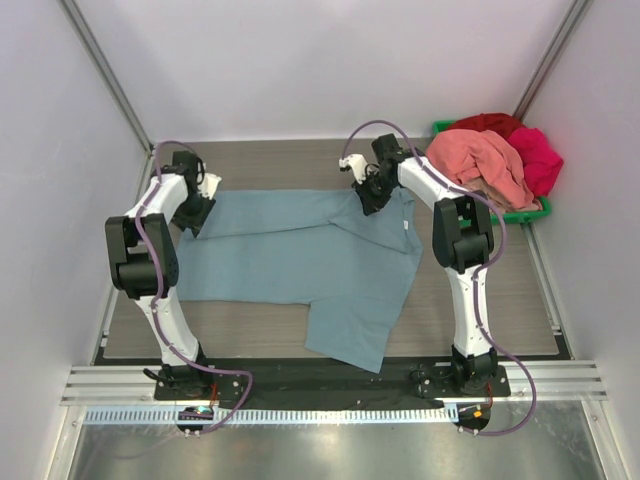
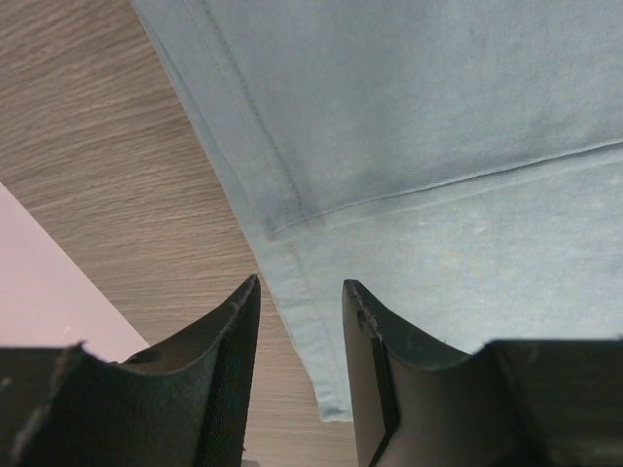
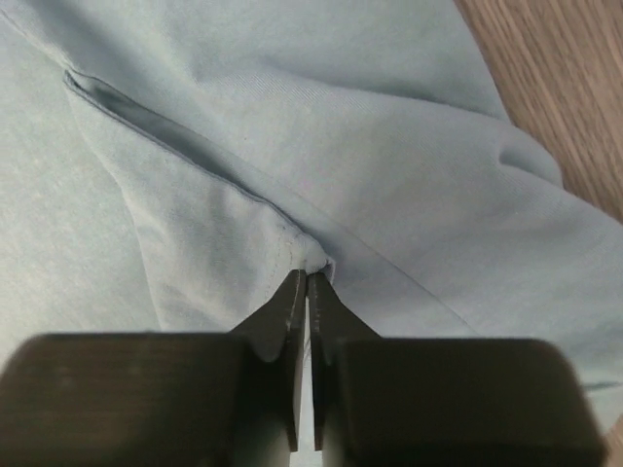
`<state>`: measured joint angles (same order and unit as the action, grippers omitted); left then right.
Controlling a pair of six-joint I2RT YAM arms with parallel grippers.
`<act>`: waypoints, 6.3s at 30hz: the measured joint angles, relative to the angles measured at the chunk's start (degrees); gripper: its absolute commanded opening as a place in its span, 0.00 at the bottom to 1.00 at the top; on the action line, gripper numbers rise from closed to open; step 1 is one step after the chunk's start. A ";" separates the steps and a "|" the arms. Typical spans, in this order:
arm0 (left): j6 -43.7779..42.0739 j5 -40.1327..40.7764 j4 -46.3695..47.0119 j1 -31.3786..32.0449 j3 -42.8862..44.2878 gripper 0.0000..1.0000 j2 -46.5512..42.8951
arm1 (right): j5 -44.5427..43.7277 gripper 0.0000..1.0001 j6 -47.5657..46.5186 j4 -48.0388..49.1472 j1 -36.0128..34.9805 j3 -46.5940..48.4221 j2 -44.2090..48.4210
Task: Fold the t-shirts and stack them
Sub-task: Fold the tshirt
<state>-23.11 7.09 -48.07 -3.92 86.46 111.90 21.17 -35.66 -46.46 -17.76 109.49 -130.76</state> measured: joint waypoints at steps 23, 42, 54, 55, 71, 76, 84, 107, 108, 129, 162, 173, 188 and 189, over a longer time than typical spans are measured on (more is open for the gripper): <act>-0.20 1.27 2.60 -1.86 -2.91 0.41 -1.81 | 1.44 0.27 0.57 -1.86 -14.49 -15.23 21.16; 7.82 -8.55 -10.40 -7.56 12.33 0.39 8.72 | -7.98 0.27 4.61 2.73 -1.36 -6.62 11.93; 8.79 -11.47 -14.60 -7.45 16.13 0.31 15.82 | -8.76 0.27 4.61 3.23 -0.81 -4.15 10.60; 8.92 -11.50 -14.73 -7.45 16.55 0.30 16.00 | -8.85 0.27 4.61 3.21 -0.76 -4.15 10.60; 9.75 -7.04 -14.10 -7.45 18.16 0.37 16.65 | -9.60 0.26 4.55 3.23 -0.66 -4.17 10.60; 10.56 -6.62 -13.81 -7.45 18.12 0.30 16.65 | -9.73 0.26 4.55 3.48 -0.63 -4.17 10.12; 10.75 -7.69 -14.12 -7.45 20.13 0.00 17.59 | -10.29 0.26 4.35 3.56 -0.63 -4.17 8.87; 6.88 -6.05 -13.46 -8.04 16.98 0.00 10.80 | -11.54 0.24 4.11 4.57 0.85 -4.17 8.22; 6.62 -5.95 -13.38 -8.04 16.13 0.00 10.58 | -11.67 0.24 4.11 4.63 1.03 -4.17 7.98; 6.49 -3.63 -14.97 -8.22 17.07 0.38 9.86 | -15.96 0.41 8.72 8.81 7.89 13.22 -4.00; 12.76 -8.33 -19.19 -8.50 45.92 0.52 29.07 | -5.97 0.04 18.18 8.61 11.50 12.72 -10.27; 13.53 -8.13 -18.91 -8.50 48.94 0.33 33.46 | -4.87 0.01 18.23 8.24 11.52 13.84 -10.99; 13.53 -8.37 -20.48 -8.17 54.36 0.00 36.94 | -4.96 0.01 18.27 8.68 11.50 17.57 -13.46; 13.51 -8.33 -20.70 -8.17 55.10 0.00 37.38 | -5.01 0.01 18.29 8.74 11.50 18.60 -14.08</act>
<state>-9.61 -1.23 -68.77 -12.10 141.56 149.27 16.16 -17.37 -37.71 -6.26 128.09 -144.84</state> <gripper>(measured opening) 0.004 0.042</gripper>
